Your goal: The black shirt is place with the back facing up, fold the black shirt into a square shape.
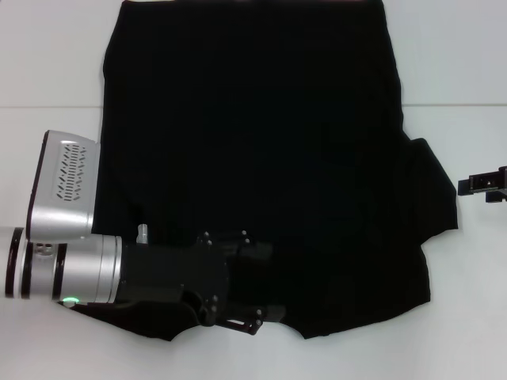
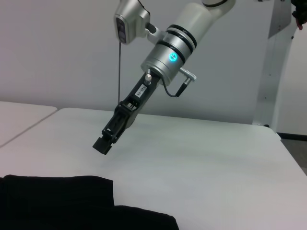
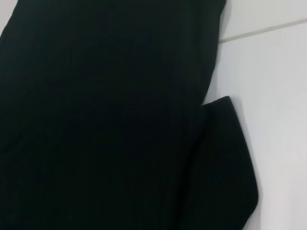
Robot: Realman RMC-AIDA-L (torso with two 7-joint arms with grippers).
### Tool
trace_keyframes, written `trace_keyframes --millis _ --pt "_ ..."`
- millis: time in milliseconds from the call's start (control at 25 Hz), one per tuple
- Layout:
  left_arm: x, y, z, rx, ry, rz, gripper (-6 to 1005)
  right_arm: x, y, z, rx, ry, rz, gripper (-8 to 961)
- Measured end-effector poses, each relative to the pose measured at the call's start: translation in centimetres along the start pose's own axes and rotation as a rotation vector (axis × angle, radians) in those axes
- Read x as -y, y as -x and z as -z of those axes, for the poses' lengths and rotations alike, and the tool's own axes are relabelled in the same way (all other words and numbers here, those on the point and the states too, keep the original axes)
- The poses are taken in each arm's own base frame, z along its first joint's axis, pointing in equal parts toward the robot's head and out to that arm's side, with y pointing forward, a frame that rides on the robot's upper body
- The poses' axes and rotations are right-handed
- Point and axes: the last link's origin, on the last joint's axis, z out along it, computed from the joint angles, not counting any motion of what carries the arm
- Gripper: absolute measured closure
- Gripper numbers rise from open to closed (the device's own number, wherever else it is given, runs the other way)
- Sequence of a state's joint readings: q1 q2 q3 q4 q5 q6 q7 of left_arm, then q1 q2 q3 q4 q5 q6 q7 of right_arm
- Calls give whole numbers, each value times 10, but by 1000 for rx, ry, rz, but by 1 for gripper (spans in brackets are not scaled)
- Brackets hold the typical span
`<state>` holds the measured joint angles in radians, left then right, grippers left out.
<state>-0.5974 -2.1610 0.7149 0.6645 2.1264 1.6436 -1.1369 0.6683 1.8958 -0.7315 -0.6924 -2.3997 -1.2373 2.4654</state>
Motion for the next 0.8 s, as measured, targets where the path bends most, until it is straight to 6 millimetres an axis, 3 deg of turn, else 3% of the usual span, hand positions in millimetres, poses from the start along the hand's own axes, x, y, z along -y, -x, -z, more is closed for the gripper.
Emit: trace_keyframes --millis 800 --pt "3 2 -1 12 -19 1 121 -12 -10 -40 -36 -44 19 327"
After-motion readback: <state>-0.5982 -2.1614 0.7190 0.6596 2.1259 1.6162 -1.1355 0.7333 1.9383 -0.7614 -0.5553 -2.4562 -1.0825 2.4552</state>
